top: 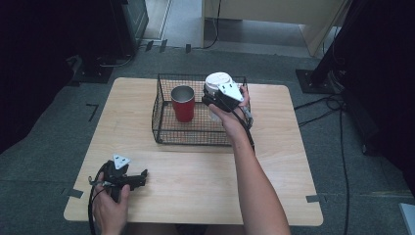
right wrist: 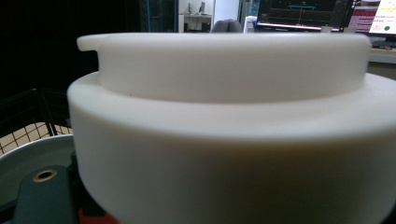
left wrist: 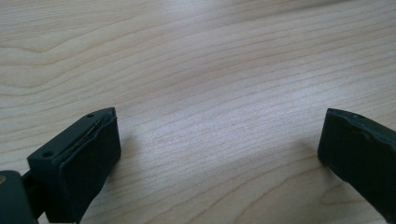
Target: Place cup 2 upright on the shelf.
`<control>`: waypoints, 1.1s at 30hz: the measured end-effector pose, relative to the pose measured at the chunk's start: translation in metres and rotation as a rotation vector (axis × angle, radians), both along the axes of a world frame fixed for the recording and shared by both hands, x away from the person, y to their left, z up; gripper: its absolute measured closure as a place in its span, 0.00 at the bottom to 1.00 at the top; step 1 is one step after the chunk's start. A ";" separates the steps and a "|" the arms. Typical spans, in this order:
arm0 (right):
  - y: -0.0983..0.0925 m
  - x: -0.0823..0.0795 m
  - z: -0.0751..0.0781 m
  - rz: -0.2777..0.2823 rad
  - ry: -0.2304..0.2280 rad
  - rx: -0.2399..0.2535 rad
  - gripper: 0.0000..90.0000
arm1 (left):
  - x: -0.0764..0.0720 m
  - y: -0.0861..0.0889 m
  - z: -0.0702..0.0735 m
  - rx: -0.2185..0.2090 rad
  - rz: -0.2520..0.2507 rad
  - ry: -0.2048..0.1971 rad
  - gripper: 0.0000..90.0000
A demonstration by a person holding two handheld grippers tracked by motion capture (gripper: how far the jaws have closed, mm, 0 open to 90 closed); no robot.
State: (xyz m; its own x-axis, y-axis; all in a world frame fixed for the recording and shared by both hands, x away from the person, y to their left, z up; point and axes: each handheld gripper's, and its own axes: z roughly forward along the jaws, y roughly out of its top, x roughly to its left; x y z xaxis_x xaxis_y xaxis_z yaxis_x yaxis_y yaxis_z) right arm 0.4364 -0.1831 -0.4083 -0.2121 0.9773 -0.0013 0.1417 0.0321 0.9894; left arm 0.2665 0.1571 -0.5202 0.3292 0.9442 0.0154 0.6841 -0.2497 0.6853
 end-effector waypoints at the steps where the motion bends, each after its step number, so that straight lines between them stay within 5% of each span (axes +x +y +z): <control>1: 0.000 0.002 -0.002 0.004 0.007 0.006 0.18 | 0.000 0.000 0.000 0.000 0.000 0.000 0.00; 15: 0.005 0.017 -0.022 -0.010 0.096 0.028 0.17 | 0.000 0.000 0.000 -0.001 0.000 0.000 0.00; 33: 0.005 0.018 -0.036 0.011 0.126 0.016 0.17 | 0.000 0.000 0.000 -0.001 0.001 -0.001 0.00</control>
